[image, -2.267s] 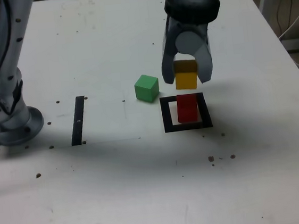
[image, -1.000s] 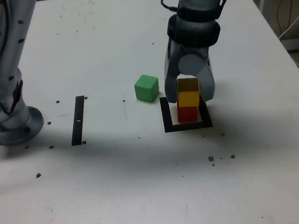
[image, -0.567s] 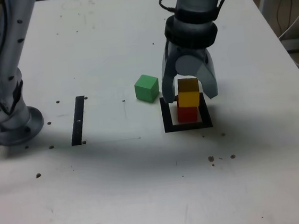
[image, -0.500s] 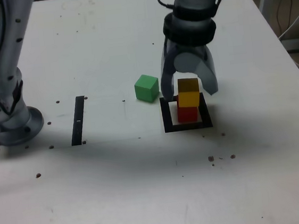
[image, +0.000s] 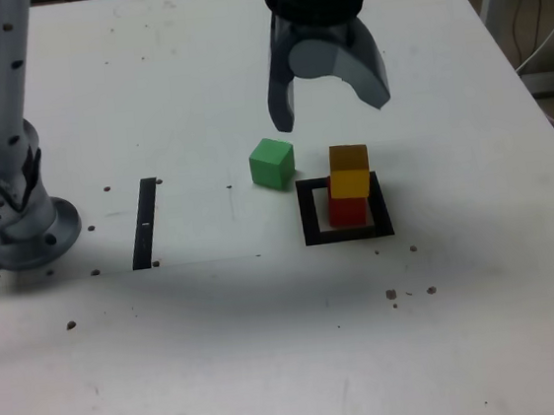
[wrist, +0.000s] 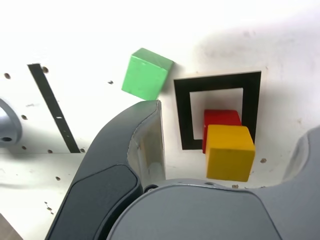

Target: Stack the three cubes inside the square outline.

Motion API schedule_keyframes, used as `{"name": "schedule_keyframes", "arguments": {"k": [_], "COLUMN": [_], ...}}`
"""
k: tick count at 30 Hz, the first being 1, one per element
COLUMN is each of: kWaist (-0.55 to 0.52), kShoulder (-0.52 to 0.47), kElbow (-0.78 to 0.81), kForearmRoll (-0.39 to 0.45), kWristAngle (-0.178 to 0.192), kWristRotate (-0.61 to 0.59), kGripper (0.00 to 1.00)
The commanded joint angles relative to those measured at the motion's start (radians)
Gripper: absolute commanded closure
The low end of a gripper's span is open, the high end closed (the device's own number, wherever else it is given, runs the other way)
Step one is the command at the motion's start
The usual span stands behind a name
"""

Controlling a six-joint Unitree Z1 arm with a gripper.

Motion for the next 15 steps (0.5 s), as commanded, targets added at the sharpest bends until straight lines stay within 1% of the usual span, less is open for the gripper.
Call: {"name": "schedule_keyframes", "arguments": {"k": [1,8,15], "kWaist": [0.022,0.097,0.153], "kShoulder": [-0.020,-0.056,-0.096], "kElbow": [0.018,0.100,0.217], "kForearmRoll": [0.004,-0.021,-0.100], "kWristAngle": [0.004,0.012,0.015], "kWristRotate": [0.011,0.051,0.096], "kGripper": [0.01,0.01,0.01]}}
